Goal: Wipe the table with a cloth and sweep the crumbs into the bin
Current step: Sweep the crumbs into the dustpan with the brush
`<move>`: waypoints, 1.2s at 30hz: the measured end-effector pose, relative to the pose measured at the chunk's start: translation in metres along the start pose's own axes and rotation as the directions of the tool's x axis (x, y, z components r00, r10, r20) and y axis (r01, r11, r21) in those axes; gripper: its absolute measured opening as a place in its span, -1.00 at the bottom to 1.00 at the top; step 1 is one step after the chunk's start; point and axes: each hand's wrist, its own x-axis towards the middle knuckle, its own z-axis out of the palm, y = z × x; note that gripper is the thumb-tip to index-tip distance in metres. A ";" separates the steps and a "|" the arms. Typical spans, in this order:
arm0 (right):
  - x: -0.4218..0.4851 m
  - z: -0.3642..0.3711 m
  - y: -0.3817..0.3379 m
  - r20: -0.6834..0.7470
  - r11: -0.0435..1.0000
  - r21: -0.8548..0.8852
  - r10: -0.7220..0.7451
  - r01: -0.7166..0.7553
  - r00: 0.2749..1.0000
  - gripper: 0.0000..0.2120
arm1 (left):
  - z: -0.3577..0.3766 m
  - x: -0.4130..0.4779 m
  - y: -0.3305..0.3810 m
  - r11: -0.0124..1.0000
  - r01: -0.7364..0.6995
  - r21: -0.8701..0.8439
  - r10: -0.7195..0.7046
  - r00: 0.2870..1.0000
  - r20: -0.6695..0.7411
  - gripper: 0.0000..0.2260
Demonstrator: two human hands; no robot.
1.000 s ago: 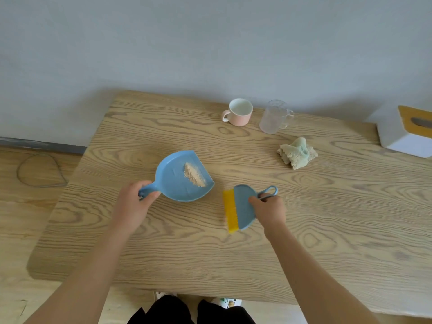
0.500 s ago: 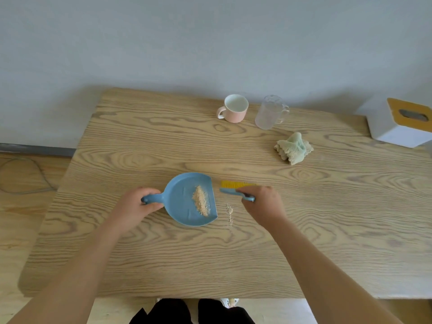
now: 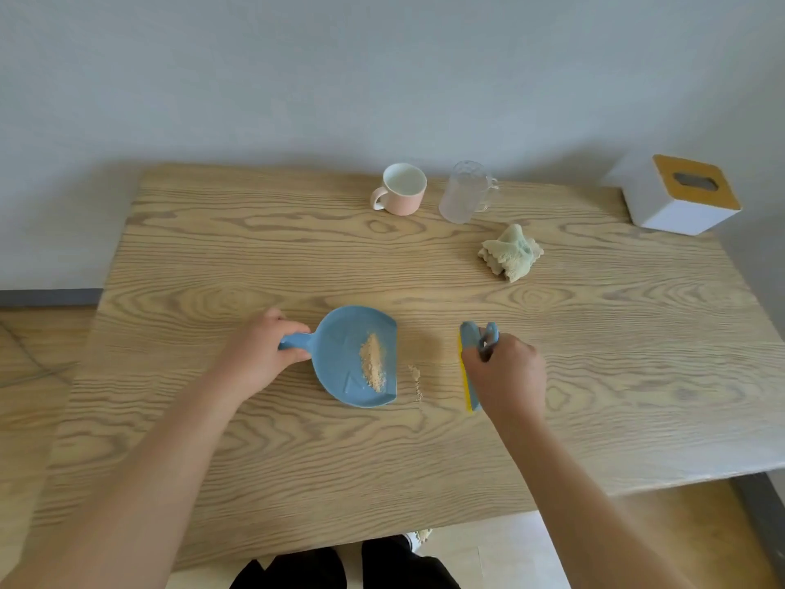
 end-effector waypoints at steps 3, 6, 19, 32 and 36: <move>-0.007 0.010 -0.009 0.066 0.998 -0.070 -0.001 0.006 0.998 -0.70 | 0.001 0.005 0.004 0.998 -0.014 0.066 0.014 1.000 -0.002 -0.73; -0.020 0.030 -0.035 0.159 0.999 -0.006 -0.040 0.042 0.986 -0.70 | 0.003 0.005 0.005 0.994 -0.037 0.100 0.038 0.999 -0.008 -0.72; -0.009 0.020 -0.039 0.037 1.000 -0.023 0.020 -0.019 0.999 -0.69 | -0.003 -0.003 -0.017 0.999 -0.021 0.028 0.022 1.000 -0.016 -0.78; -0.012 0.025 -0.053 0.057 0.999 0.028 -0.022 0.020 0.998 -0.67 | -0.006 -0.010 -0.018 0.999 0.009 0.051 -0.008 0.999 -0.035 -0.70; -0.022 0.040 -0.072 0.272 0.989 0.142 -0.074 0.036 0.959 -0.69 | -0.005 -0.009 -0.017 0.998 0.019 0.058 -0.017 0.999 -0.031 -0.69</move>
